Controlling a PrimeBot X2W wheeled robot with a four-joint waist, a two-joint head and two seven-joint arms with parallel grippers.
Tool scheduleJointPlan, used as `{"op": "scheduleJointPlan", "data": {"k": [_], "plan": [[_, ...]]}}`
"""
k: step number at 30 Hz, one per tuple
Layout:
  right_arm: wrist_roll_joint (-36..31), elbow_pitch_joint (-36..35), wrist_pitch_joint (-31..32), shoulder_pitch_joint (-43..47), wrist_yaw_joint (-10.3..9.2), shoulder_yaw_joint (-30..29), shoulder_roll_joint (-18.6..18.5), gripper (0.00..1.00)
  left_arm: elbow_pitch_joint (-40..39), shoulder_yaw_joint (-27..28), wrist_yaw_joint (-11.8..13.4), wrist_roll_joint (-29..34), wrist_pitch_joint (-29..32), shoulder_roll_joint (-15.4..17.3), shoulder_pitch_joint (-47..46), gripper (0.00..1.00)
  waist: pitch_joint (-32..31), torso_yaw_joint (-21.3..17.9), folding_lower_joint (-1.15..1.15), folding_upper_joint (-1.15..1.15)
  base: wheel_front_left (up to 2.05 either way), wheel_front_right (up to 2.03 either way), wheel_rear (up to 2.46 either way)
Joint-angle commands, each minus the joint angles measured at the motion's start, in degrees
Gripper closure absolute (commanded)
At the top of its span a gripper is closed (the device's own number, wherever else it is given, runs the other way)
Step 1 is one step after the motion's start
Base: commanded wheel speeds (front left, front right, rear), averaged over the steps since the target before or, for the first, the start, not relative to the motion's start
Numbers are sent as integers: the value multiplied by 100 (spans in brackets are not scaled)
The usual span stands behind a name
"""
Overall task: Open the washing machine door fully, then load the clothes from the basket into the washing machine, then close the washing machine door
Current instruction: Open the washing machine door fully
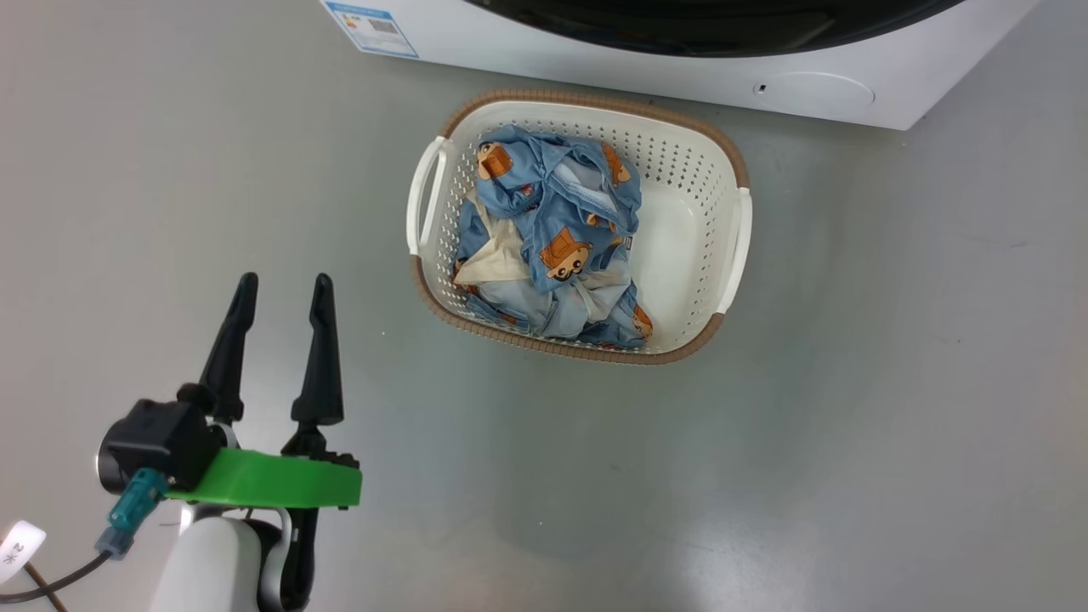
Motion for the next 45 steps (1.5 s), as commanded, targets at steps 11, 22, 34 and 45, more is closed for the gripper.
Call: {"op": "scheduleJointPlan", "data": {"k": [11, 22, 34, 45], "plan": [[-87, 177, 395, -243, -5, 248, -25, 100, -100, 127, 100, -77, -46, 118, -42, 0, -25, 78, 0, 0, 0, 0, 0], [92, 131, 849, 293, -5, 341, 47, 100, -28, 142, 113, -87, -46, 118, 46, 0, -355, 42, 0, 0, 0, 0, 0], [496, -593, 1080, 1393, -5, 144, 199, 100, 51, 284, 20, 83, -46, 118, 198, 0, -835, 86, 0, 0, 0, 0, 0], [601, -918, 1233, 2183, -5, 118, 333, 100, 141, 422, -47, 220, -46, 118, 419, 0, -1315, 110, 0, 0, 0, 0, 0]]}}
